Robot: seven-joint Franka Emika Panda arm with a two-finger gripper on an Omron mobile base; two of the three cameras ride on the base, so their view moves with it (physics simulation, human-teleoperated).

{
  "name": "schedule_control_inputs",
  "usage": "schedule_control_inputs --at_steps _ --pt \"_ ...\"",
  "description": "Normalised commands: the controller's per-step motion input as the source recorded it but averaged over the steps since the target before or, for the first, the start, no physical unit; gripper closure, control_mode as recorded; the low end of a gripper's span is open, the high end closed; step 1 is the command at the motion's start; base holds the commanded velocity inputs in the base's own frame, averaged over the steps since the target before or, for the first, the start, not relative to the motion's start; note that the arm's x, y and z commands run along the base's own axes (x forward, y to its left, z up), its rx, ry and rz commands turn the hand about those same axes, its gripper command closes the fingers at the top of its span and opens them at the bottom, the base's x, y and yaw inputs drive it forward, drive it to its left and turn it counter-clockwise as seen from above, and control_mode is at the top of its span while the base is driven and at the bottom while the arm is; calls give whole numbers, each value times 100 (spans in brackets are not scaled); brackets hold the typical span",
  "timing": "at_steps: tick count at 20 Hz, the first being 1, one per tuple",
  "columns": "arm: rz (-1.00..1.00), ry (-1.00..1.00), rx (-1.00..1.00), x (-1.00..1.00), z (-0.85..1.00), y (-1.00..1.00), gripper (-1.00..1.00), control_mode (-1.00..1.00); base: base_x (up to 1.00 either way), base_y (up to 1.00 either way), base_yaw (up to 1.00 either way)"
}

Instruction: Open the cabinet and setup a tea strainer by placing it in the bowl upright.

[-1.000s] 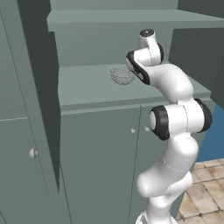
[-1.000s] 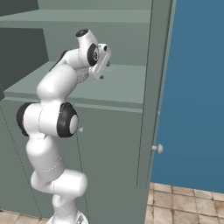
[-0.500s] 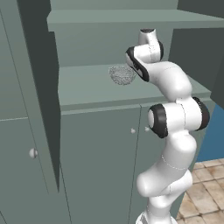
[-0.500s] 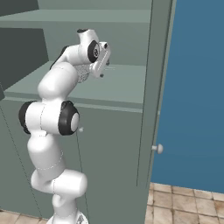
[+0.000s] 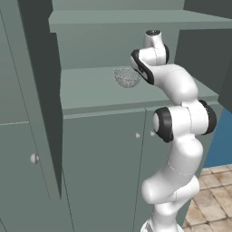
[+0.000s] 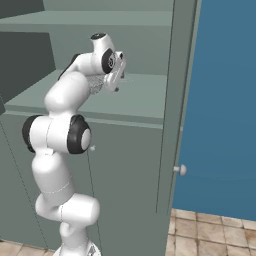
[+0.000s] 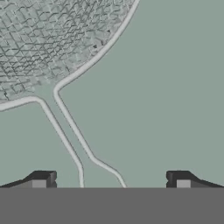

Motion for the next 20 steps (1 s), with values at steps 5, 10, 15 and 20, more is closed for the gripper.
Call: schedule_control_inputs --at_steps 5,10,15,20 --pt "4 9 0 0 -13 1 -100 -100 0 0 0" --pt "4 7 0 0 -6 4 -100 -100 0 0 0" --pt "4 4 0 0 -3 7 -100 -100 0 0 0" --pt "4 2 0 0 -1 7 100 -100 0 0 0"
